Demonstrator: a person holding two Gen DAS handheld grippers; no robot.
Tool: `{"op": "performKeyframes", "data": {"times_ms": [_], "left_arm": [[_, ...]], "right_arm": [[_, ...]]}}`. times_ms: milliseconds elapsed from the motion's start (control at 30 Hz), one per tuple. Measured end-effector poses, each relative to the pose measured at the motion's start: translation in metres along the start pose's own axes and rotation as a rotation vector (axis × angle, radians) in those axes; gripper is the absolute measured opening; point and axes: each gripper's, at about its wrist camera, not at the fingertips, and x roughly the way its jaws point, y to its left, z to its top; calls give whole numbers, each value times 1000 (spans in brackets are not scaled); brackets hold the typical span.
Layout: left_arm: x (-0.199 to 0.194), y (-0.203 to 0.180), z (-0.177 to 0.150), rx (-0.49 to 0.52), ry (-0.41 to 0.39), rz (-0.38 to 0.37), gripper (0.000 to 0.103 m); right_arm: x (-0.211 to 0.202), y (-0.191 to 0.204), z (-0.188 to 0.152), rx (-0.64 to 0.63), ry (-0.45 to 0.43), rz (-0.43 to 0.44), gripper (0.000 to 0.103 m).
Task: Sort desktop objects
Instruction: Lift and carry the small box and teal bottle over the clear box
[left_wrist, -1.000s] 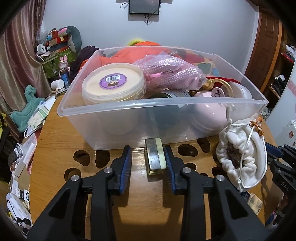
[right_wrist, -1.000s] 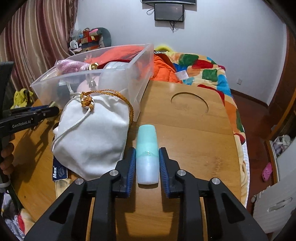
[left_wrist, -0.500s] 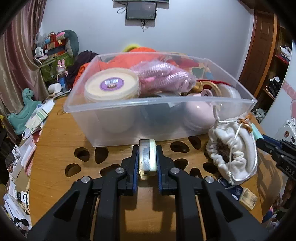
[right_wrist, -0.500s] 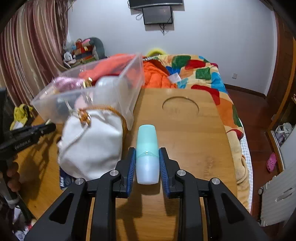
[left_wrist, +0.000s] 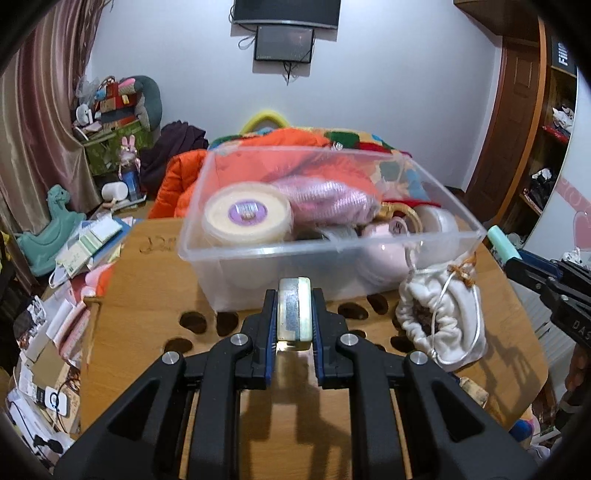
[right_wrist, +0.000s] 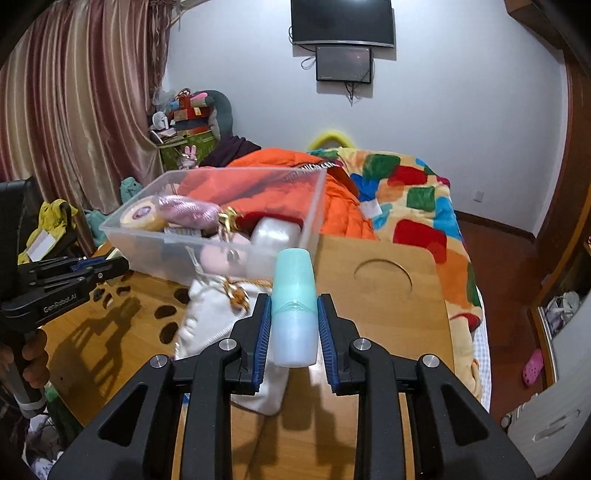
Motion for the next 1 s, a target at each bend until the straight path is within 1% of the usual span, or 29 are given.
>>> {"op": "performKeyframes", "data": {"times_ms": [200, 467, 633, 1000], "left_arm": [[-15, 10, 18, 1, -43, 0, 15], [-29, 14, 42, 50, -96, 23, 15], [-28, 17, 56, 65, -119, 34, 15], [-13, 17, 72, 89, -131, 31, 15]], "right_arm": [[-4, 14, 18, -28, -37, 3, 23], [-5, 23, 37, -61, -66, 6, 23], [1, 22, 46, -62, -66, 5, 23], [15, 19, 66, -74, -72, 0, 23]]}}
